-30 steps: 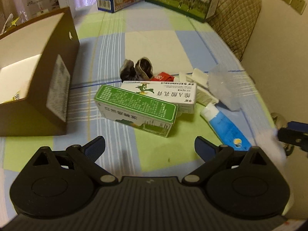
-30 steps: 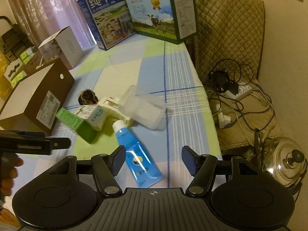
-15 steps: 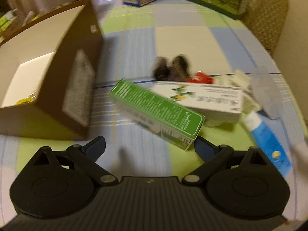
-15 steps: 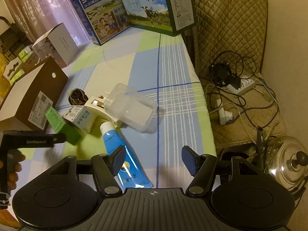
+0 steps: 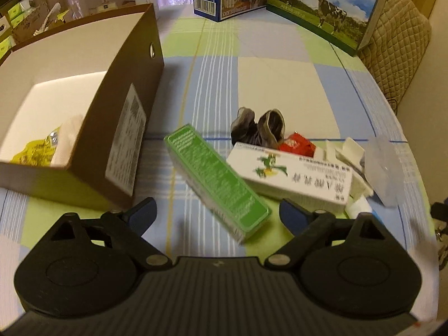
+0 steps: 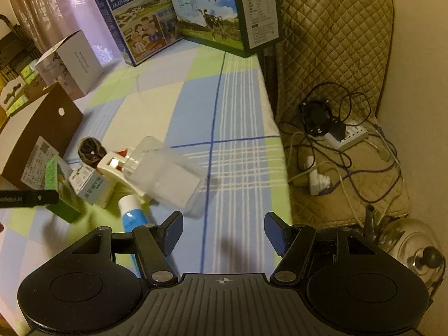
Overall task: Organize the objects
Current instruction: 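Grasp the green medicine box with the left tool while the right tool grasps the clear container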
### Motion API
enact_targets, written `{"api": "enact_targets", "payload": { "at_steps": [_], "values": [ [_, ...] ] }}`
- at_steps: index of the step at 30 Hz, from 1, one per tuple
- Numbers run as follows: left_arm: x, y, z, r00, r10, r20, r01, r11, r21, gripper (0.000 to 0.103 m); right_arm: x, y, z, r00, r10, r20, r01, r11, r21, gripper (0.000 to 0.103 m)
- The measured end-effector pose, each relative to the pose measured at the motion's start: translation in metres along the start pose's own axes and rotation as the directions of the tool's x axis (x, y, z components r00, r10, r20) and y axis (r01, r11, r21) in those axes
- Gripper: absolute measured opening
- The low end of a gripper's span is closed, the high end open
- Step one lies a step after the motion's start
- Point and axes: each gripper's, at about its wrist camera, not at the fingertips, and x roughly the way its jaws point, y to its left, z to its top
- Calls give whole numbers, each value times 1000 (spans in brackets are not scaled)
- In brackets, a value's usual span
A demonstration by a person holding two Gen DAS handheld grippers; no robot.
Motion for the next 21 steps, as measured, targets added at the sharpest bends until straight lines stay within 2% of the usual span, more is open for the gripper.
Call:
{"api": "enact_targets", "payload": {
  "at_steps": [4,6,8,9,10,15,18,21],
  "values": [
    [15,-3,6,999,20,-29,-20,1000,2,80,1,-2,-1,1000,17,1,-17,999,-30,62],
    [19,-3,7,999,23,-38,-22,1000,15,67,3,1,0,999,35,5,-34,996,-78,62],
    [20,-3,5,999,34,-39,-32,999,41,36,7,8,0,998,67,10,-65,986,-152,62],
    [21,-2,4,998,43,-41,-41,998,49,35,9,11,0,996,83,12,-79,979,-190,62],
    [21,-1,3,998,50,-42,-48,997,55,28,12,15,0,995,99,12,-93,968,-233,62],
    [14,11,-10,997,65,-49,-62,996,62,26,31,31,5,983,185,-10,-169,872,-460,62],
    [7,19,-20,995,76,-60,-73,996,51,26,47,34,13,967,245,-75,-247,812,-528,62],
    [1,25,-29,994,77,-74,-75,997,30,26,60,38,21,964,247,-102,-259,765,-590,65]
  ]
}}
